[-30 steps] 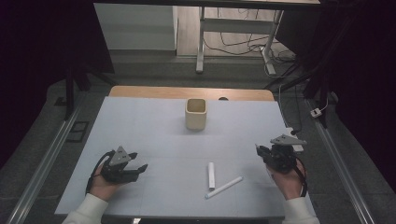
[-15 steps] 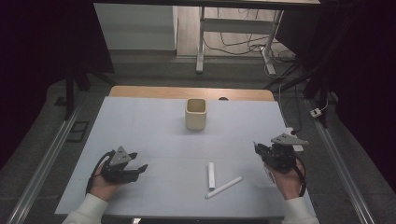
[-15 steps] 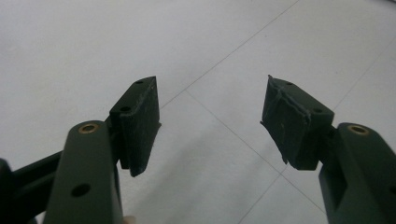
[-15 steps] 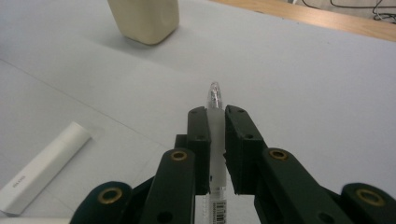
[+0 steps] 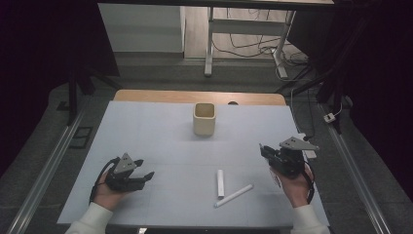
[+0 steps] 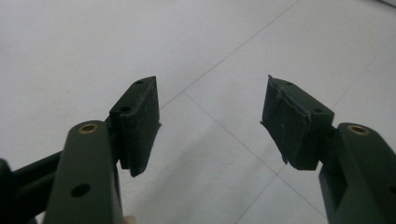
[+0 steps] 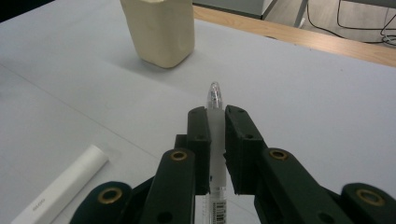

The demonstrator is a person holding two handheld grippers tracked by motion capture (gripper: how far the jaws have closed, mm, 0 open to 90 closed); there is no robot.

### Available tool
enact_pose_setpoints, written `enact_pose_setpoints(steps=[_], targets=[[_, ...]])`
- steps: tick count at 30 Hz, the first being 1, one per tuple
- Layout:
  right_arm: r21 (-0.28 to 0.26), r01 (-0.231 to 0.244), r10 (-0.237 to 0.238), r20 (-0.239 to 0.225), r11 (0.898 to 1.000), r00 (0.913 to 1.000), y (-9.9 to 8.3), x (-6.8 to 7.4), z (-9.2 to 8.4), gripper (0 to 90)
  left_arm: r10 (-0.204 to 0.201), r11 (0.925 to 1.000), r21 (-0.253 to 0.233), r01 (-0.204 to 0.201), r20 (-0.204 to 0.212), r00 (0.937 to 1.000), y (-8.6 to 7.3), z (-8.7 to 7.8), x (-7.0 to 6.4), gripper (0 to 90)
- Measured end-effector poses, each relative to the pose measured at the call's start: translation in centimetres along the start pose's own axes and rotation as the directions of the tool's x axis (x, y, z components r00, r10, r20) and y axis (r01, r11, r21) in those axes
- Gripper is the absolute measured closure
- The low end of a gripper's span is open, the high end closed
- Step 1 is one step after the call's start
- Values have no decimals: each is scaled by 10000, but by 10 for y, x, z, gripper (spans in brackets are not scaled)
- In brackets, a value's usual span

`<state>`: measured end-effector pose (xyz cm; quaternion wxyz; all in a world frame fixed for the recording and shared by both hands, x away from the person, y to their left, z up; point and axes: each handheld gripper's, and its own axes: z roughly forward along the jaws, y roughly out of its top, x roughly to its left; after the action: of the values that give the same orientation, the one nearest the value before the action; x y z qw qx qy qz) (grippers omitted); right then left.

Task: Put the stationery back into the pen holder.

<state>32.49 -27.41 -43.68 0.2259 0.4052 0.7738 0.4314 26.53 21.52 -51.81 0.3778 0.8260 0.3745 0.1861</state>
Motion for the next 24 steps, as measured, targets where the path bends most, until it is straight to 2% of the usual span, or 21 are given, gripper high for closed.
enact_pose_setpoints(steps=[6, 14, 24], targets=[[-276, -169, 166, -110, 9995, 9998, 8, 5, 9, 806, 2, 9999, -119, -1, 68, 10000, -1, -2, 2, 367], [-754, -573, 554, -264, 9955, 9981, 28, 8, 25, 806, -27, 9998, -175, 30, 216, 9998, -1, -1, 2, 367], [-1131, -455, 419, -342, 9925, 9985, 50, 17, 33, 806, 65, 9998, -170, -60, 261, 9996, 0, 0, 0, 367]])
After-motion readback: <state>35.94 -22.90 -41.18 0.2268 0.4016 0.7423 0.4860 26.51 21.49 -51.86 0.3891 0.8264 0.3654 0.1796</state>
